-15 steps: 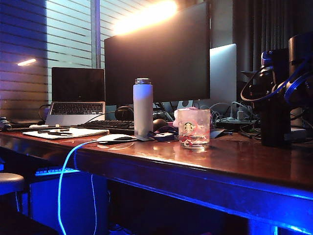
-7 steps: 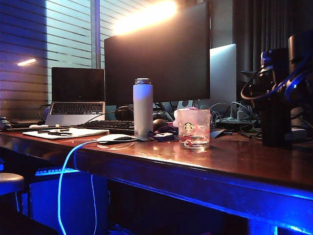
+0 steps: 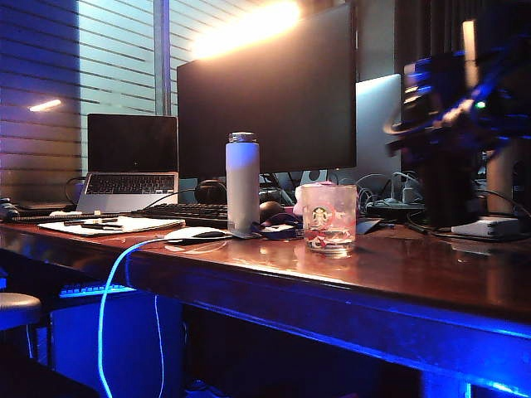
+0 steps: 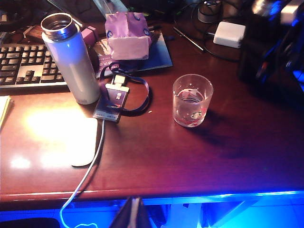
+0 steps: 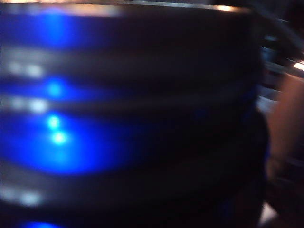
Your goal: Pick up the black thermos, pour a little water from inside into the glass cup, then place the black thermos back on the table.
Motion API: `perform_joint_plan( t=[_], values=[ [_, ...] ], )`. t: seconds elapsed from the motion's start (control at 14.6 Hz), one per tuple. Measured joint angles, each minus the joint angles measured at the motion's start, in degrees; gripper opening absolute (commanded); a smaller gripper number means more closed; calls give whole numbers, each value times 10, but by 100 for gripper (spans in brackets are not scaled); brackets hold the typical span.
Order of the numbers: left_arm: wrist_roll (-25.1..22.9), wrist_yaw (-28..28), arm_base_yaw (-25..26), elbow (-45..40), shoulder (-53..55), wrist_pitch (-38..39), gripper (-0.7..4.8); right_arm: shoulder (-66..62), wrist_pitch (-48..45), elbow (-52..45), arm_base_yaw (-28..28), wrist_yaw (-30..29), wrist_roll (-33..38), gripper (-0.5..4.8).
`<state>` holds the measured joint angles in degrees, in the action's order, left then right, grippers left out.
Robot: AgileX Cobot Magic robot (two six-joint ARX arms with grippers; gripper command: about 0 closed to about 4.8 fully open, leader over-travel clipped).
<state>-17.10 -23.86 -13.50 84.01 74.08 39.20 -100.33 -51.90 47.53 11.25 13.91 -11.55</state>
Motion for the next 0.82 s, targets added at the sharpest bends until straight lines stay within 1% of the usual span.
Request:
perform_joint_plan(
  t=[0.14, 0.27, 0.41, 0.55, 0.82],
  values=[
    [0, 0, 0, 0, 0, 0, -2, -1, 64, 42, 18, -4, -14, 0],
    [0, 0, 0, 0, 0, 0, -2, -3, 129, 94, 23, -3, -38, 0],
    [0, 0, 0, 0, 0, 0, -2, -14, 141, 116, 24, -2, -69, 0],
    [0, 0, 0, 0, 0, 0, -2, -24, 156, 119, 27, -2, -122, 0],
    [0, 0, 0, 0, 0, 0, -2, -46, 174, 121, 40, -4, -186, 0]
  ],
)
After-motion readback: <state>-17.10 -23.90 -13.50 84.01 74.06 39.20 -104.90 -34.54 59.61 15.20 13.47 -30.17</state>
